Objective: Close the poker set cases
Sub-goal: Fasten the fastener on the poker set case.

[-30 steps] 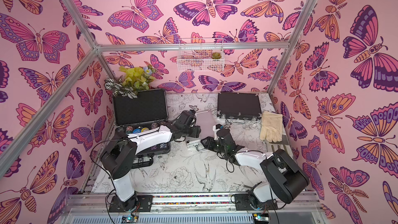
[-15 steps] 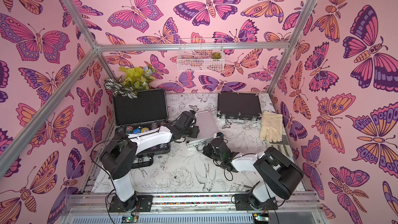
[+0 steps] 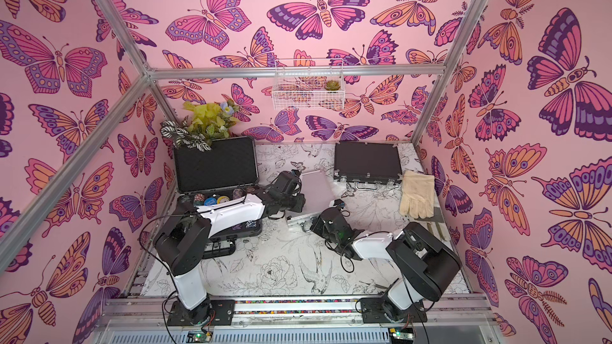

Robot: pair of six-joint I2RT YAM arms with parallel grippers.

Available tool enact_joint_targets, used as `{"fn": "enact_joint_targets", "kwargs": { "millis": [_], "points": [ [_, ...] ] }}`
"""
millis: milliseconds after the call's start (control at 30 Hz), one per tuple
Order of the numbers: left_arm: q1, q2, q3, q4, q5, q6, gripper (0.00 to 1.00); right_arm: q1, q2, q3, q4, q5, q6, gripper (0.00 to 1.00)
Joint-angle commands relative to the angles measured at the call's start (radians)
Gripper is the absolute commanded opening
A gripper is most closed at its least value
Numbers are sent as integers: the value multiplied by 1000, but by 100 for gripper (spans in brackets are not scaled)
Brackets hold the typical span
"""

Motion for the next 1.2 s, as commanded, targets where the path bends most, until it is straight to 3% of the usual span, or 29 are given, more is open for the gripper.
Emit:
{"fn": "enact_joint_targets", "kwargs": {
  "millis": [0,733,1167],
  "points": [
    [-11,34,-48,-141,61,1,41,5,6,25,-34,25,3,0],
    [-5,9,-50,-141,46,-1,42,7,50,-15,-11,34,57,0],
    [-6,14,-57,-141,68,-5,41,6,146,-15,57,65,41,0]
  ]
}}
